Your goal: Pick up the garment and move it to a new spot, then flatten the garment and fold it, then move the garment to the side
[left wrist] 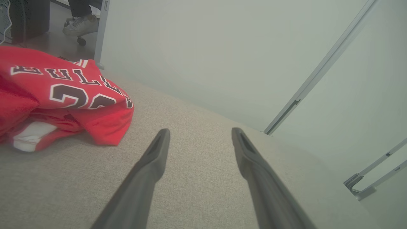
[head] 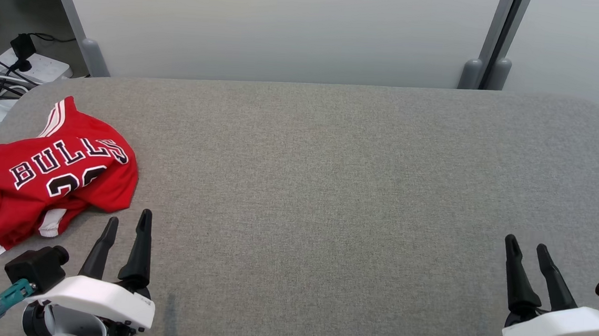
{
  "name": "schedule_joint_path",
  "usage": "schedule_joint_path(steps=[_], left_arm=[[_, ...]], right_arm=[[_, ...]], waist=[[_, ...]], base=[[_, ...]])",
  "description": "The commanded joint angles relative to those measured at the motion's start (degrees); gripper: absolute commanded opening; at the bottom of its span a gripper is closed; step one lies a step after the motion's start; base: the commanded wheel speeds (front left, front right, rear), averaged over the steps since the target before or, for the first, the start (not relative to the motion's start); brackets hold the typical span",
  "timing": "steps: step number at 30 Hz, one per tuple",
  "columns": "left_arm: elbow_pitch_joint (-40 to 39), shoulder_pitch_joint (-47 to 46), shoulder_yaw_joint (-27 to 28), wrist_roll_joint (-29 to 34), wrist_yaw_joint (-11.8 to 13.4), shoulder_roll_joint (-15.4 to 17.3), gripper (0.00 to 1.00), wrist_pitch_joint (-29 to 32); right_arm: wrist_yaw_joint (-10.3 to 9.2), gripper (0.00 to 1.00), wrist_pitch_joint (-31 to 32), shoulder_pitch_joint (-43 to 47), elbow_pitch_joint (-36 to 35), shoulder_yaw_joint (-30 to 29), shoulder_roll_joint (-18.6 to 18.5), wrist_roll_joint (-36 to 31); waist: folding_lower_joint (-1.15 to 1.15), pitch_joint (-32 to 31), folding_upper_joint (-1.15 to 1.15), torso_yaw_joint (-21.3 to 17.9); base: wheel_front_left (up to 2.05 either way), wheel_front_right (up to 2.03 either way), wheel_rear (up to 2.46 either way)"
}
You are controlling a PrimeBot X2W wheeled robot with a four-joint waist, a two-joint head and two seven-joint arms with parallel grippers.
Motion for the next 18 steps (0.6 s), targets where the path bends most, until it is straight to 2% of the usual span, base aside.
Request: schedule_joint_path(steps=[1, 18], left_arm=[[-1.6, -1.5, 0.8, 2.3, 0.4, 1.4, 1.00, -0.9], [0.5, -1.5, -0.8, 12.8, 2.6, 2.5, 1.00, -3.5]], right_arm=[[0.32, 1.00, -1.1, -0.7, -1.5, 0.9, -0.5, -2.4], [0.35, 1.00, -3.8, -0.3, -1.2, 1.5, 0.0, -14.4]], waist=[[0.00, 0.0, 0.00, 0.0], [0.00, -0.3, 0.00, 0.1]], base=[[0.00, 0.00, 0.00], [0.00, 0.00, 0.00]])
